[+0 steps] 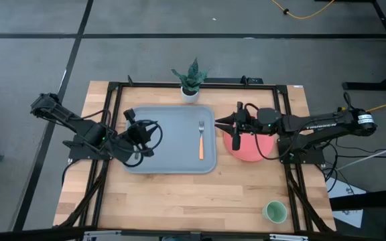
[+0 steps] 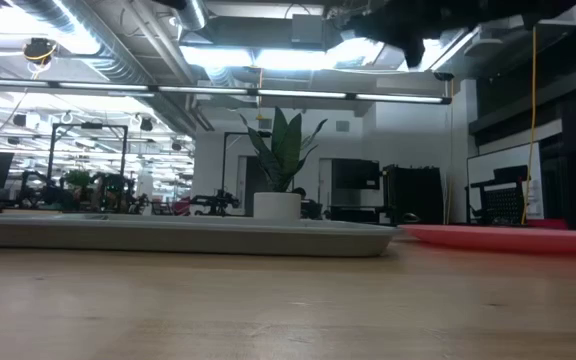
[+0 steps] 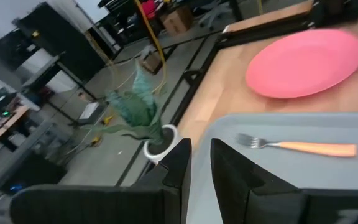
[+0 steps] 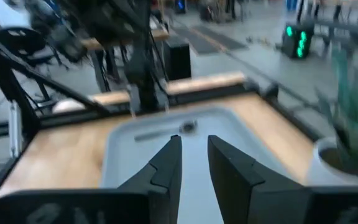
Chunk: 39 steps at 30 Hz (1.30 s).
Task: Pick and place plate/cup/fork/spoon on tray
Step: Put the pink plate on the blue table tray
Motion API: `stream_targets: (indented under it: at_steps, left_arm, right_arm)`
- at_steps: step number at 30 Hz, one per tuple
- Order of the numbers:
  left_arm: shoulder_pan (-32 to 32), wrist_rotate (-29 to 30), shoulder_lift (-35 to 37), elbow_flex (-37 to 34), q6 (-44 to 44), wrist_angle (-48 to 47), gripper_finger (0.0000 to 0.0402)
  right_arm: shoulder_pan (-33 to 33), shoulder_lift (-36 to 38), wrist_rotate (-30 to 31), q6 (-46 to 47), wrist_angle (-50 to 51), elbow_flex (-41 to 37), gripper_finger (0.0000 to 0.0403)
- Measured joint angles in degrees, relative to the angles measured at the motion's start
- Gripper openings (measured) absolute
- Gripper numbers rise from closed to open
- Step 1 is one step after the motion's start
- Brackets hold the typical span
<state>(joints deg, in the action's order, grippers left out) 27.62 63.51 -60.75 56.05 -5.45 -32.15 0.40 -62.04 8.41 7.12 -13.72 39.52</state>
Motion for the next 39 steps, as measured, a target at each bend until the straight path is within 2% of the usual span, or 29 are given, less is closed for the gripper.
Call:
stream_targets:
  at_steps: [5, 8, 10, 13, 16, 18, 22, 26, 33, 36, 39]
  left_arm:
    - [-2.70, -2.19, 0.02, -0.32, -0.23, -0.80, 0.0054]
    - [-3.89, -4.98, 0.00, -0.99, -0.42, -0.95, 0.0054]
    - [-4.18, -5.96, 0.00, -1.37, -0.99, -0.88, 0.0054]
    - [-4.55, -6.25, 0.00, -2.03, -2.36, -0.84, 0.0054]
    - [-5.09, -6.23, 0.00, -2.92, -4.29, -0.83, 0.0054]
    - [-5.44, -6.13, 0.00, -3.37, -5.42, -0.83, 0.0054]
    - [-5.64, -6.03, 0.00, -3.72, -6.43, -0.84, 0.0054]
    - [-5.88, -6.05, 0.00, -3.72, -6.21, -0.80, 0.0053]
    - [-6.02, -5.98, 0.00, -3.72, -6.20, -0.81, 0.0053]
    - [-6.04, -6.12, 0.00, -3.72, -6.28, -0.82, 0.0053]
    - [-6.04, -6.28, 0.00, -3.72, -6.36, -0.80, 0.0054]
  right_arm:
    - [0.19, 0.75, -8.05, -6.55, 0.36, 3.49, 0.0083]
    - [0.80, 0.73, -14.81, -8.71, 5.73, 3.88, 0.0083]
    - [1.48, 0.70, -15.99, -8.12, 10.51, 3.88, 0.0083]
    - [1.79, 0.86, -11.25, -5.84, 19.15, 3.86, 0.0083]
    - [1.72, 0.94, -0.14, -0.60, 28.27, 3.86, 0.0083]
    - [1.70, 0.38, 5.04, 4.92, 34.66, 3.85, 0.0083]
    - [2.19, -1.72, 4.43, 10.96, 41.33, 1.52, 0.0083]
    - [5.76, -4.10, -0.63, 12.14, 40.48, 0.18, 0.0083]
    - [17.13, -6.39, -0.49, 17.33, 30.81, 3.05, 0.0083]
    - [22.68, -8.75, 2.22, 19.09, 26.31, 3.68, 0.0083]
    - [26.44, -11.85, 8.26, 22.71, 26.43, 4.57, 0.0083]
